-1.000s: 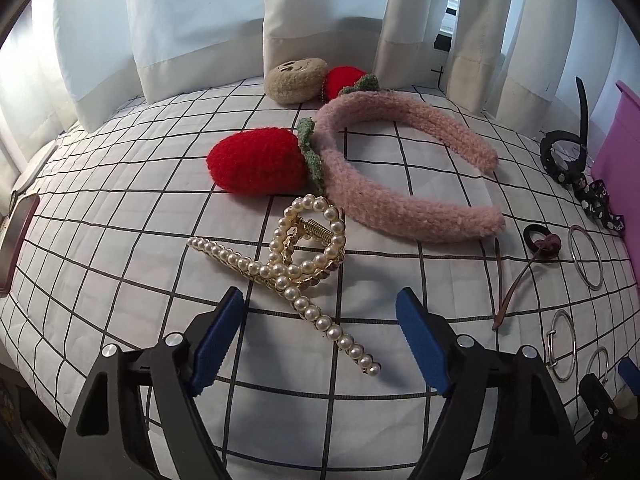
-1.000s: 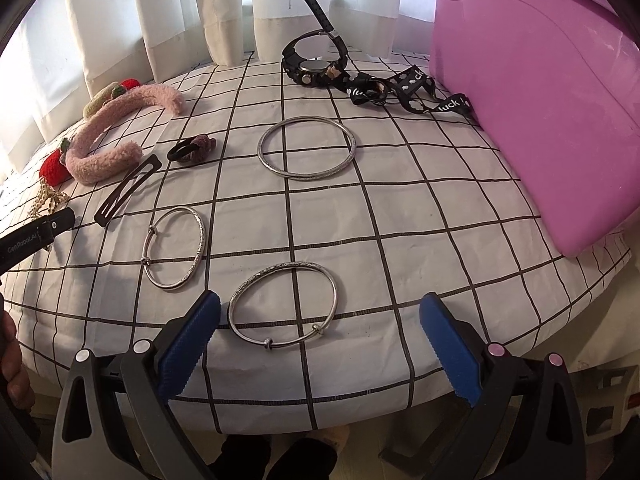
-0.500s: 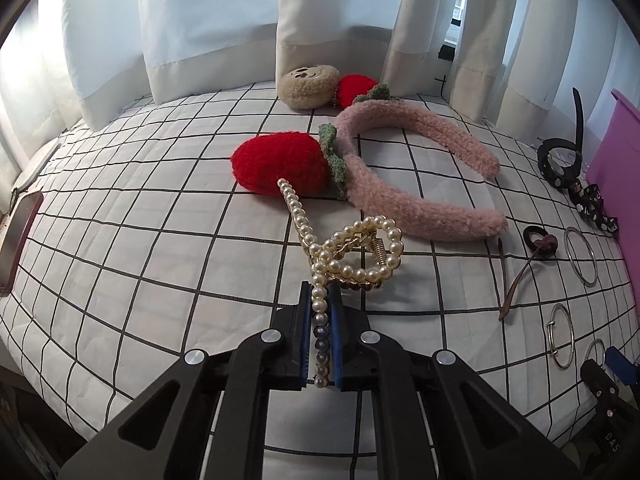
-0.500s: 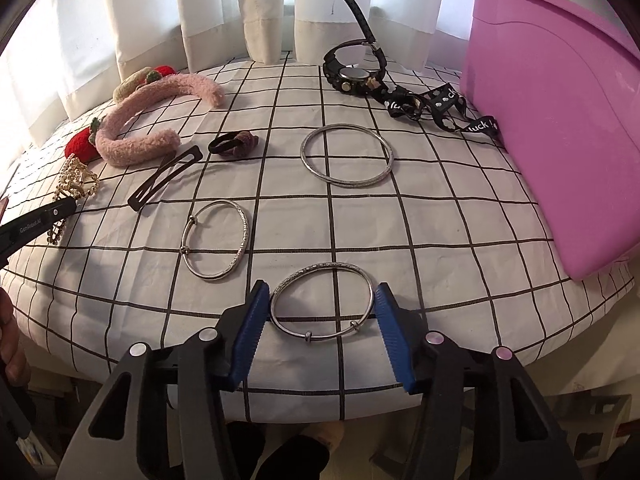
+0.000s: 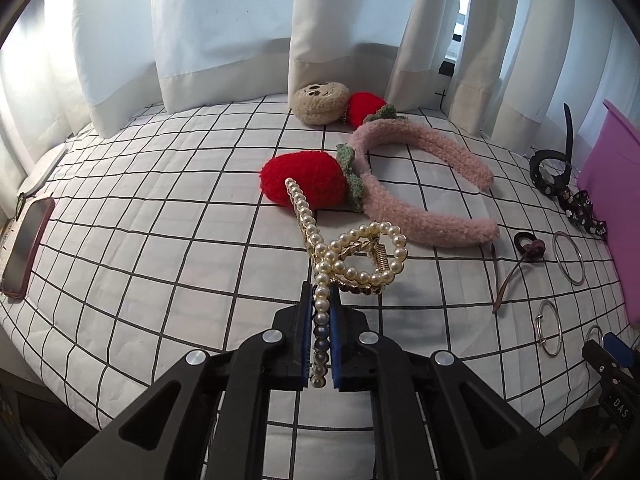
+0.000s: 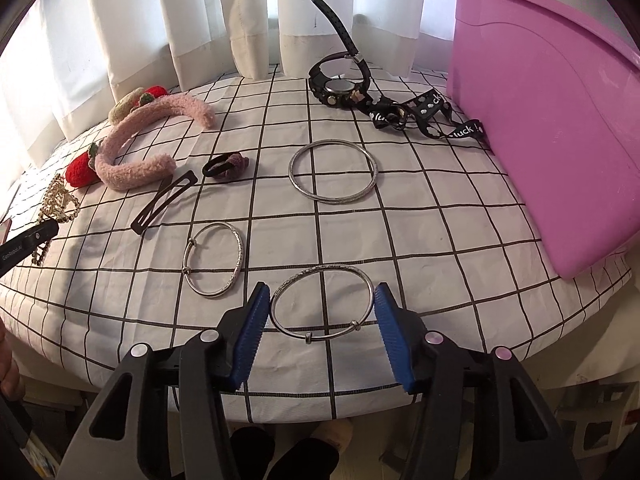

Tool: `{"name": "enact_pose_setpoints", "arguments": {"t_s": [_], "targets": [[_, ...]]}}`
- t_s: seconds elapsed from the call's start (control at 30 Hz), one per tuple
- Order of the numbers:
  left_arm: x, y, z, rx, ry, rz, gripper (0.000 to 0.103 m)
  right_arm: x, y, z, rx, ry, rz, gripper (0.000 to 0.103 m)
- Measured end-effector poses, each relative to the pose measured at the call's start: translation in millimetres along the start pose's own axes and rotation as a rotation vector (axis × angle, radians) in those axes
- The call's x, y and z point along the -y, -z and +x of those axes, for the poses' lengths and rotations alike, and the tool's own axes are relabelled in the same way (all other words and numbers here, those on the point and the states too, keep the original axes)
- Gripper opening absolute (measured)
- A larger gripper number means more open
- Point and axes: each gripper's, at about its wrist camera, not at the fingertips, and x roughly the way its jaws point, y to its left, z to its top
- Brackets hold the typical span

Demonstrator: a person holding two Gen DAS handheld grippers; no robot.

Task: Organize jewelry
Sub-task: 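Carry the pearl clip in the left tool while the right tool carries the bangle over the pink tub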

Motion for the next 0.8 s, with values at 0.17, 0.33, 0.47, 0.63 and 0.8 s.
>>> {"name": "enact_pose_setpoints", "arguments": {"t_s": [0.17,0.33,0.47,0.63,0.8], "targets": [[4.0,-12.1,-17.3,0.037,0.022,0.026,0.008,-4.6,-13.8,-14.9,0.038,-0.005,0.003,0.052],[11.0,-27.0,-37.3,0.076,0.06,0.062,0.008,-5.9,-31.7,-31.8,0.085,-0.004,0.022,0.052],[19.3,-38.3,-50.7,0.1,0.096,0.097,0.008,-3.7,-44.4,-47.4,0.124,0.005,0.048,0.052],[34.7,-52.4,-65.8,0.129,0.168,0.152,0.008,0.9,-56.8,-71.2,0.174,0.022,0.091,0.052],[60.7,-69.3,-81.9,0.163,0.268,0.223,0.008,11.9,-67.1,-99.0,0.233,0.039,0.157,0.052]]}}
